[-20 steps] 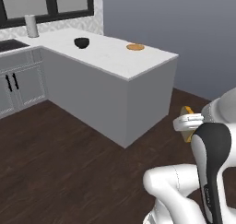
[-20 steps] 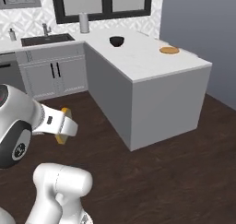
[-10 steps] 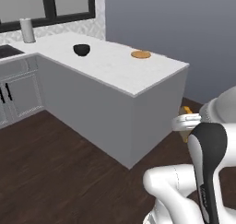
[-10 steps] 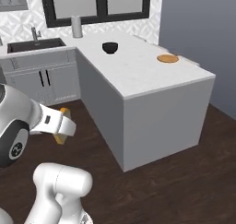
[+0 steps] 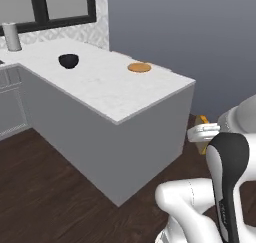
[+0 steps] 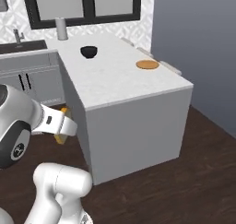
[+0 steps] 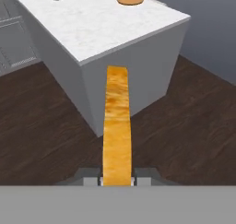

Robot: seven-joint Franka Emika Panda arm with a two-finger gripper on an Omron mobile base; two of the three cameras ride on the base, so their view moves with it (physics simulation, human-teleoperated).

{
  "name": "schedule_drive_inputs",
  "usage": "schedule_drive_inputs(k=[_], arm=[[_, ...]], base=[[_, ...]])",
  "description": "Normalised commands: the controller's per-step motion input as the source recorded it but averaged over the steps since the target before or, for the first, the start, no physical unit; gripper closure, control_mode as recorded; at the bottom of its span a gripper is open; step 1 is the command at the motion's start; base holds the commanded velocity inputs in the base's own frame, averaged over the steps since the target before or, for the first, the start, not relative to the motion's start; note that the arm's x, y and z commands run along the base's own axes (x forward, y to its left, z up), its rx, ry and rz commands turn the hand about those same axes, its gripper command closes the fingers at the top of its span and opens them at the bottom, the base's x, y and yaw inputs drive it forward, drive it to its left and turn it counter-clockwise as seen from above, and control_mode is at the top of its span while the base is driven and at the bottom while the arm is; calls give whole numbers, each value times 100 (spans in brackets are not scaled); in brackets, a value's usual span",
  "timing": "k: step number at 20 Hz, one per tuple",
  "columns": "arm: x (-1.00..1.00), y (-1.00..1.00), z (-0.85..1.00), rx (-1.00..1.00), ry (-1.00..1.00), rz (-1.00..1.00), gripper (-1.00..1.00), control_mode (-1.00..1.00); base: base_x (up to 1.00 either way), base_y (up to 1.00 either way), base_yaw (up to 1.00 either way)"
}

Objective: Start the toaster. Once the lever pops up, take the bread to the plate on the dining counter.

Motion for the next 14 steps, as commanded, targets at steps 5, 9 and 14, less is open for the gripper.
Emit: schedule_drive_inputs(k=[5,9,14], arm=[[0,0,0,0,0,0,100,100],[0,0,0,0,0,0,100,100],[0,0,0,0,0,0,100,100]], base=[[100,-100,13],[100,-100,14],[100,-100,15]])
